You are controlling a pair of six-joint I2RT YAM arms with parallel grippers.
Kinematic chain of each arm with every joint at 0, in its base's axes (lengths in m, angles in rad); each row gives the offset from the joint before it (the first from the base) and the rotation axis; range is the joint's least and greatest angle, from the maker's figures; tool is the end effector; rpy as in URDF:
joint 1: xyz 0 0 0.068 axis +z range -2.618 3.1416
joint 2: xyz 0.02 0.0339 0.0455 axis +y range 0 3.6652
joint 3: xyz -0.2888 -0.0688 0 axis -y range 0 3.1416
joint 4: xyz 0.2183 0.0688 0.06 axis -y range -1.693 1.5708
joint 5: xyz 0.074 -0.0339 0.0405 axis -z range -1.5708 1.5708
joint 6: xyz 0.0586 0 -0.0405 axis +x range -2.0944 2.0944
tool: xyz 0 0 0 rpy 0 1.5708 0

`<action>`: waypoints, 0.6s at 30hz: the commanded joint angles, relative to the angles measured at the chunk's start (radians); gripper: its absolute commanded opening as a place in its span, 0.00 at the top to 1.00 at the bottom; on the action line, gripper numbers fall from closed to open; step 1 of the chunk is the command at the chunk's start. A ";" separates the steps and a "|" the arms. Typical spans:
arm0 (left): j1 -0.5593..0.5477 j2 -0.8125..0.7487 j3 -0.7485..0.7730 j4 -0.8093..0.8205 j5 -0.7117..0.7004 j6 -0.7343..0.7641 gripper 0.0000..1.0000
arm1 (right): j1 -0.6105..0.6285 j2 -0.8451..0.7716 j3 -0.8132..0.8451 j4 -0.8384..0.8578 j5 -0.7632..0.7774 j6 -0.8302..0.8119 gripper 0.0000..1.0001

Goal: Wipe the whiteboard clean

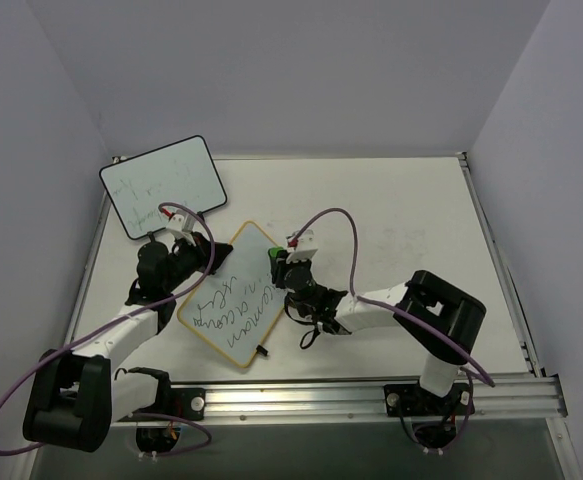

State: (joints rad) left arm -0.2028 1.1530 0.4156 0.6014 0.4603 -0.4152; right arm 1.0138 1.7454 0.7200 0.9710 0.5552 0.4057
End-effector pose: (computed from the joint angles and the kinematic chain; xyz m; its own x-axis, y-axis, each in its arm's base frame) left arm 0.2201 -0.0718 0.2579 -0.3682 -0.2932 -0.8823 0.5060 0.7329 -0.4548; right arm 0.2156 0.2878 0.2357 -0.2013 0.3112 -0.9288 -0.3958 0.8415 0.3677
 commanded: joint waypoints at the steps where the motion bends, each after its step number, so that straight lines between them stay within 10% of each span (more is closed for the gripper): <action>1: -0.009 -0.038 0.006 0.095 0.037 0.030 0.98 | 0.000 -0.026 -0.077 -0.063 0.011 0.070 1.00; 18: -0.010 -0.055 -0.003 0.100 0.032 0.026 0.98 | 0.072 -0.003 -0.027 -0.080 0.025 0.062 1.00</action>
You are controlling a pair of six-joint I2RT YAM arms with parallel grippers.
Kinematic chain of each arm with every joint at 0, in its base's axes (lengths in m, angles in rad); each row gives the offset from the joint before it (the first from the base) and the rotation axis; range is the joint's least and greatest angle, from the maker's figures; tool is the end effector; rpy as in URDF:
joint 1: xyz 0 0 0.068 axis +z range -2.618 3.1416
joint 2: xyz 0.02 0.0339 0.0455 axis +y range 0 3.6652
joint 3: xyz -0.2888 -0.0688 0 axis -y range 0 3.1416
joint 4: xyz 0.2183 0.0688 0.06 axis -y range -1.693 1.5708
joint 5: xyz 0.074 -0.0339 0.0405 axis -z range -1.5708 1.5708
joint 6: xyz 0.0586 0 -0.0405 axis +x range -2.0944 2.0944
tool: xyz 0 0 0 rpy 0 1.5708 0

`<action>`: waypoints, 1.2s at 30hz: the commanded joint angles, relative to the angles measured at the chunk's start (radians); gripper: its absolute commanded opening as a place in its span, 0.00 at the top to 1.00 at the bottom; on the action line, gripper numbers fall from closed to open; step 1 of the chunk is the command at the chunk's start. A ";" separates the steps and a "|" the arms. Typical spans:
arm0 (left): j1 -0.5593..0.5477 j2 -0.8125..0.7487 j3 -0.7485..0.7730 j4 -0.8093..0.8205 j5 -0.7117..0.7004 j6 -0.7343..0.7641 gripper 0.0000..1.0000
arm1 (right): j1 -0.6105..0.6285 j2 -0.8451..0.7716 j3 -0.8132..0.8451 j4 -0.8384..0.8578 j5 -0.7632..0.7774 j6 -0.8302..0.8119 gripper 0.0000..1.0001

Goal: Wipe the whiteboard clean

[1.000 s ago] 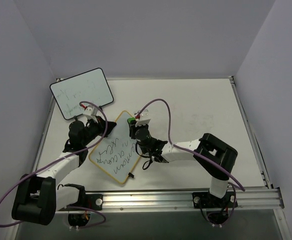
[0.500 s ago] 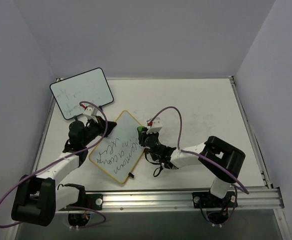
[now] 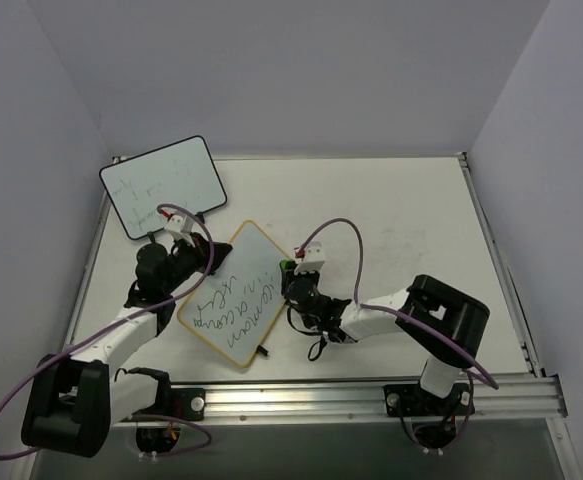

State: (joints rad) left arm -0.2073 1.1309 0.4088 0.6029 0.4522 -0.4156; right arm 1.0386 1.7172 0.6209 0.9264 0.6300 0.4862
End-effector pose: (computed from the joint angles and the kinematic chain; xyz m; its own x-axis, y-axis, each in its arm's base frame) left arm 0.2162 -0.0716 0.2605 -0.3526 -0.2969 -0.8874 0.5108 0.7335 -0.4484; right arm 0.1997 0.2710 0.2119 -0.2635 0.2966 -0.9179 -0.3150 0.8730 0.3725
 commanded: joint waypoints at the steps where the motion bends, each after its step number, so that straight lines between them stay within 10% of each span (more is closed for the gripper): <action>1: -0.004 -0.031 0.002 0.098 0.042 0.026 0.98 | 0.061 0.030 0.103 -0.037 -0.050 -0.029 1.00; 36: -0.007 -0.052 -0.011 0.110 0.017 0.014 0.98 | 0.149 0.159 0.075 0.164 -0.016 -0.109 1.00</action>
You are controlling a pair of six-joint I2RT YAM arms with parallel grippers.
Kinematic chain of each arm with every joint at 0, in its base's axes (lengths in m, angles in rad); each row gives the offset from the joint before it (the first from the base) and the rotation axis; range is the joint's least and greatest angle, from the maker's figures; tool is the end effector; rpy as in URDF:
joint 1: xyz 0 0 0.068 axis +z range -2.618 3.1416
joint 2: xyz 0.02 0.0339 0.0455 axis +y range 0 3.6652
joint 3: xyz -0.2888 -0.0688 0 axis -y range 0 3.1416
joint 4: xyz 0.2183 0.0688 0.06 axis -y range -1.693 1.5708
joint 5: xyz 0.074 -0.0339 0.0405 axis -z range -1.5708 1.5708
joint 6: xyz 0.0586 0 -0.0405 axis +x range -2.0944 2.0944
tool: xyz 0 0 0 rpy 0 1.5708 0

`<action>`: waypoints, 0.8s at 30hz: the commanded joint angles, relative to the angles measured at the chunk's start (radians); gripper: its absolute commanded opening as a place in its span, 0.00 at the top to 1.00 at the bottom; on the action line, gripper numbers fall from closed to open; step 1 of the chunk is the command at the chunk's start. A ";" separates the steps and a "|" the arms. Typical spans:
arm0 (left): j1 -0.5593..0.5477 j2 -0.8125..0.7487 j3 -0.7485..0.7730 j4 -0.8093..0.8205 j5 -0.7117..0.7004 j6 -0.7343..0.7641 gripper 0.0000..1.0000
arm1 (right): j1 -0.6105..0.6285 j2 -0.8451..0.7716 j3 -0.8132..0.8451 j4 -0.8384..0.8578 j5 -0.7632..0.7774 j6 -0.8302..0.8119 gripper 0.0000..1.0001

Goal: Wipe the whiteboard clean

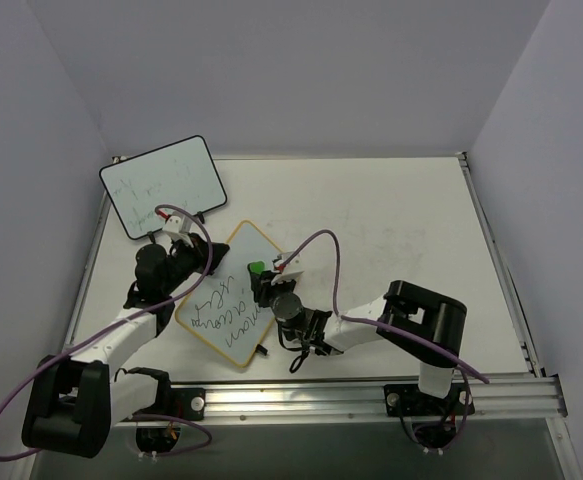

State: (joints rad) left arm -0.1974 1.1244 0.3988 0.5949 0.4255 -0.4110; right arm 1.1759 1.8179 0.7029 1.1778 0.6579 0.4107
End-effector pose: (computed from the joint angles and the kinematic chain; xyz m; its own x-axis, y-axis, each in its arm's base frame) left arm 0.2156 -0.0678 0.2574 -0.3489 -0.3013 -0.8874 0.4806 0.7554 -0.4454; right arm 0.1719 0.3192 0.2315 -0.1757 0.3995 -0.8997 -0.4640 0.7724 0.4336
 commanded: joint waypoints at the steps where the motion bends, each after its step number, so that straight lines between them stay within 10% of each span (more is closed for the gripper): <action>1: -0.019 -0.049 -0.003 0.118 0.038 0.009 0.98 | 0.016 0.070 0.000 -0.081 -0.052 -0.038 1.00; 24: -0.106 0.052 0.040 0.166 -0.105 0.024 0.98 | 0.174 0.141 0.139 -0.070 -0.167 -0.125 1.00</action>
State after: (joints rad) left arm -0.2447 1.1419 0.3840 0.6353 0.3054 -0.3798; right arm 1.2995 1.8931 0.8223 1.2240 0.6765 0.2852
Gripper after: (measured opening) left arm 0.164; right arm 0.244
